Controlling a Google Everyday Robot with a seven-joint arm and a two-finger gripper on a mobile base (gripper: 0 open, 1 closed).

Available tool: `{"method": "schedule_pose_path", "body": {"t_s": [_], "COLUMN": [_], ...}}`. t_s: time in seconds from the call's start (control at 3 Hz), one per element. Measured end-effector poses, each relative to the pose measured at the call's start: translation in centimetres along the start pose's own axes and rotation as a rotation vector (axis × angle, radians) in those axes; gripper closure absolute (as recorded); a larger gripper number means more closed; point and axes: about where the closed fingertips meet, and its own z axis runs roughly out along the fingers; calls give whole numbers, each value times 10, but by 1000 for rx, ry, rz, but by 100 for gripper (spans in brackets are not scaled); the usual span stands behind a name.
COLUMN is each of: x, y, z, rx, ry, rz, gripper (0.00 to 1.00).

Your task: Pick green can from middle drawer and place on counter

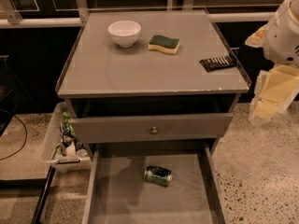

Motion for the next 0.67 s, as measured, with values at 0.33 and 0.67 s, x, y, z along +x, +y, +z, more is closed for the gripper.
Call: {"method": "schedule_pose_path", "body": {"t_s": [0.33, 0.67], "x": [0, 4], "y": [0, 6], "z": [0, 17], "rx": [0, -14], "ry": [0, -4], "rz": [0, 18], "gripper": [0, 0]}}
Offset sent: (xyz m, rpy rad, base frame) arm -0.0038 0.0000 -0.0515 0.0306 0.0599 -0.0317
